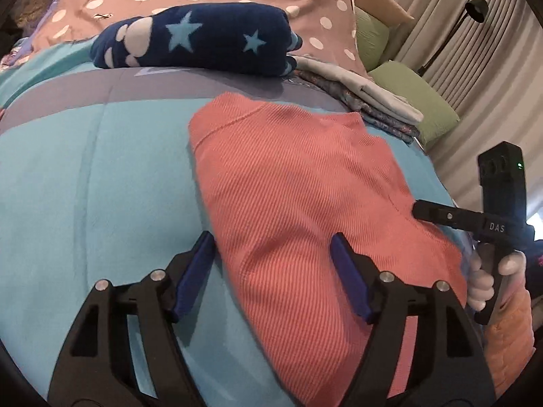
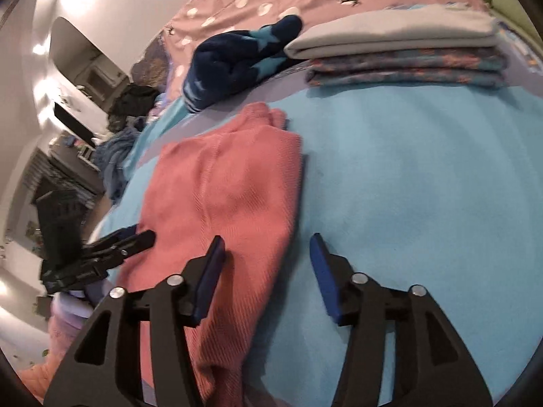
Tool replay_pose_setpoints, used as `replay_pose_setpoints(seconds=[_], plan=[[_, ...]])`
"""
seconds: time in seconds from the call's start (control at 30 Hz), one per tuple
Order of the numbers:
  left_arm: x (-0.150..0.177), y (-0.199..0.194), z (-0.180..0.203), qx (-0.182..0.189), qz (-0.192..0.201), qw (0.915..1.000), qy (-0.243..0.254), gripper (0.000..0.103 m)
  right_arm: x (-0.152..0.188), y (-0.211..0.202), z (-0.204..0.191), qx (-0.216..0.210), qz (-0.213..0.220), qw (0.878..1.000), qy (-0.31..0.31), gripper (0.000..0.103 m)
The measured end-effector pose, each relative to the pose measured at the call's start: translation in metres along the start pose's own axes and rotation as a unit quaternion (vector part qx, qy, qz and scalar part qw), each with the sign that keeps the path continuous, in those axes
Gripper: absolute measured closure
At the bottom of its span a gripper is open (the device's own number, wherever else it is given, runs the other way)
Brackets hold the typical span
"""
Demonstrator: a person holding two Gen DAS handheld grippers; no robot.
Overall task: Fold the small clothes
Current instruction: 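Lift the folded sweater with both grippers and carry it to the clothes stack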
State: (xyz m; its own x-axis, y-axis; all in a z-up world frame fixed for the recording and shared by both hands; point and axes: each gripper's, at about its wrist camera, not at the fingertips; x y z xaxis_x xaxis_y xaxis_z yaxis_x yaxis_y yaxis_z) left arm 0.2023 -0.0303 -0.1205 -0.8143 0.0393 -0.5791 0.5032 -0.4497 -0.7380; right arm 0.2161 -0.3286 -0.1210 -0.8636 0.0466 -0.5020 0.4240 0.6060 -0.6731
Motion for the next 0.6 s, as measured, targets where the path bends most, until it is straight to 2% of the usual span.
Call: replay_pose_setpoints(seconds=[0.07,0.2,0.37,0.6], plan=[[-0.002,0.004,0.002,0.002,-0.001,1.0,0.006,0.029,-0.007,0.011,-0.001,-0.018,-0.004,1.0,-0.004,0.049],[-0.007,0.013,0.007,0.006,0.001,0.9999,0.016,0.026,-0.02,0.026,-0.007,-0.027,-0.011,0.999,-0.028,0.048],[-0.013,0.02,0.009,0.008,0.0,0.9996,0.025,0.025,-0.032,0.037,-0.004,-0.062,-0.012,0.998,-0.027,0.048],[-0.016,0.023,0.013,-0.003,0.005,0.9989,0.046,0.025,-0.03,0.038,-0.01,-0.058,-0.007,0.997,-0.044,0.049]])
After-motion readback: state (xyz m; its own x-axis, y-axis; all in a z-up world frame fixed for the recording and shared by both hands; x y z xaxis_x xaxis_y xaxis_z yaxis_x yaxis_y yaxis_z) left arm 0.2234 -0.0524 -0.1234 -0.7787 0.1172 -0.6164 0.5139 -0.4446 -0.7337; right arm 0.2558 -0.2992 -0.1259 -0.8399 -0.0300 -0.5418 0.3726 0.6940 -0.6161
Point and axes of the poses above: each gripper's, at about its wrist camera, not at the fingertips, and y roughly the way its jaws point, z to its right, x to its underside
